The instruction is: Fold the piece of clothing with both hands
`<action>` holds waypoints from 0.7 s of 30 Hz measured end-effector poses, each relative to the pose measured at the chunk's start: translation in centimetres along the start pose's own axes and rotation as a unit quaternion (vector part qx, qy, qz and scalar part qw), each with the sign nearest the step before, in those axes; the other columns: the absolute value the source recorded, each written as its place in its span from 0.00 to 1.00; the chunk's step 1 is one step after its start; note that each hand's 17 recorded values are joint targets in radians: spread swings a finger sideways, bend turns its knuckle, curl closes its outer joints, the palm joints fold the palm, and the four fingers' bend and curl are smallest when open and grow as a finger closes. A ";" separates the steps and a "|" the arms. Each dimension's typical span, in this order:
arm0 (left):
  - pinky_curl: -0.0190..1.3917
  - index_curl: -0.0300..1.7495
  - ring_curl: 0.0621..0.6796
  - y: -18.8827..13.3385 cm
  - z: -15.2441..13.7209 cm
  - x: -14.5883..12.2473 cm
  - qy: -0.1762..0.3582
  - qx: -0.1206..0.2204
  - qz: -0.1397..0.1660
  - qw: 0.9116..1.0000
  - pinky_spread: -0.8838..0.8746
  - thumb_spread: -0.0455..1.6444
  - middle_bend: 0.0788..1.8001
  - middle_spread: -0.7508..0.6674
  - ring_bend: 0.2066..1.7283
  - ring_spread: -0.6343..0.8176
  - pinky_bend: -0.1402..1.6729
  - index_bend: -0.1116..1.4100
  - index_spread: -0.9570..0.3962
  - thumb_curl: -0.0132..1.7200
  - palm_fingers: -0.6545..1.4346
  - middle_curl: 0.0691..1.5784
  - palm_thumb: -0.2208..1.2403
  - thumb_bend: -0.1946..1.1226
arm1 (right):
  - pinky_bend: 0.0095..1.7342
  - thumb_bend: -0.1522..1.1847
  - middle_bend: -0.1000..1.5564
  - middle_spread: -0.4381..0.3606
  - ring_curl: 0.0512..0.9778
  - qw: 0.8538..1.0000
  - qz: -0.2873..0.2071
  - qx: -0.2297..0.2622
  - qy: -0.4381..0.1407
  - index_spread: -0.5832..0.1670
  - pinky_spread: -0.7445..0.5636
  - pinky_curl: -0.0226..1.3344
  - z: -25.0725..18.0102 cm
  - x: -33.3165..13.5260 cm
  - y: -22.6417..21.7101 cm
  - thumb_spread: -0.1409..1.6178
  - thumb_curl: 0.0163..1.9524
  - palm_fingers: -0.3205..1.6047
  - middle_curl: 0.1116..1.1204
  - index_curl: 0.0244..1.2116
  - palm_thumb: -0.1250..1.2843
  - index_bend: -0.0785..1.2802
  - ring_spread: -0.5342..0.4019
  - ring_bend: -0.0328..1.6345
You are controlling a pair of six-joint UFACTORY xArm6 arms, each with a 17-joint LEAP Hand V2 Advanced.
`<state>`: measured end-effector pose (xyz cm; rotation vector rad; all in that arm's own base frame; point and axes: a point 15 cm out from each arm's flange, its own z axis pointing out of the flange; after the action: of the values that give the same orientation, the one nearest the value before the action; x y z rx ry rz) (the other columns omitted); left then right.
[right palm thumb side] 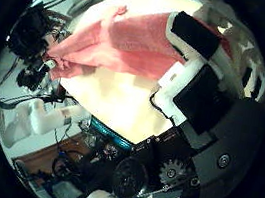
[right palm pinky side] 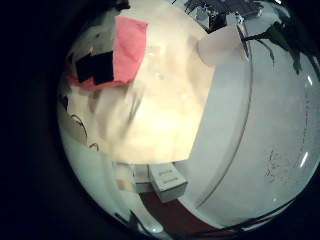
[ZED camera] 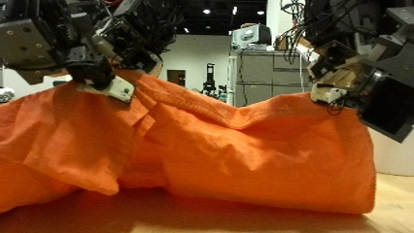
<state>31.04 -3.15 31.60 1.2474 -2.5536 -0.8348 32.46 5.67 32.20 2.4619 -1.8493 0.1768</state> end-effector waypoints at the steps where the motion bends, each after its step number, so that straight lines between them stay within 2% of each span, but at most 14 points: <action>1: 0.50 0.65 0.81 -0.3 -0.5 -0.3 0.000 0.001 -0.001 1.000 0.08 0.74 0.40 0.09 0.60 0.09 0.58 0.20 0.20 0.16 0.79 0.62 0.54 0.14 | 0.76 0.11 0.78 0.30 0.66 1.000 0.001 0.007 0.000 0.30 0.38 0.57 -0.5 0.1 -0.9 0.80 0.22 0.75 0.76 0.82 0.84 0.73 0.34 0.85; 6: 0.50 0.65 0.81 -1.9 -1.8 -3.5 0.002 -0.015 -0.009 1.000 0.08 0.74 0.40 0.09 0.60 0.09 0.57 0.20 0.20 0.16 0.79 0.62 0.54 0.14 | 0.75 0.11 0.78 0.31 0.66 1.000 0.008 0.016 0.000 0.30 0.38 0.58 -2.0 0.7 -5.6 0.79 0.23 0.75 0.76 0.83 0.84 0.72 0.34 0.85; 12: 0.49 0.65 0.80 -4.8 -2.5 -8.0 -0.007 -0.025 -0.017 1.000 0.08 0.74 0.41 0.09 0.60 0.09 0.54 0.20 0.19 0.16 0.78 0.63 0.54 0.14 | 0.75 0.11 0.78 0.31 0.65 1.000 0.018 0.005 0.001 0.30 0.38 0.59 -1.3 1.8 -11.6 0.78 0.24 0.75 0.75 0.84 0.85 0.72 0.34 0.85; 16: 0.49 0.65 0.80 -7.2 -2.1 -10.6 -0.002 -0.025 -0.015 1.000 0.08 0.73 0.41 0.10 0.59 0.09 0.51 0.21 0.19 0.16 0.76 0.63 0.54 0.14 | 0.74 0.11 0.79 0.31 0.65 1.000 0.021 -0.004 0.002 0.31 0.38 0.59 0.0 2.3 -15.0 0.78 0.24 0.74 0.75 0.84 0.85 0.72 0.34 0.85; 21: 0.49 0.66 0.79 -11.6 -0.5 -13.5 -0.002 -0.016 -0.008 1.000 0.07 0.72 0.42 0.10 0.58 0.09 0.48 0.21 0.19 0.16 0.75 0.62 0.55 0.14 | 0.74 0.11 0.79 0.31 0.65 0.999 0.021 -0.026 0.003 0.31 0.38 0.60 3.7 2.8 -20.1 0.78 0.24 0.74 0.75 0.85 0.85 0.72 0.35 0.86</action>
<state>47.55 1.31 26.66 1.2587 -2.5257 -0.8788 52.74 8.15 29.33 2.3876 -1.8802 0.1371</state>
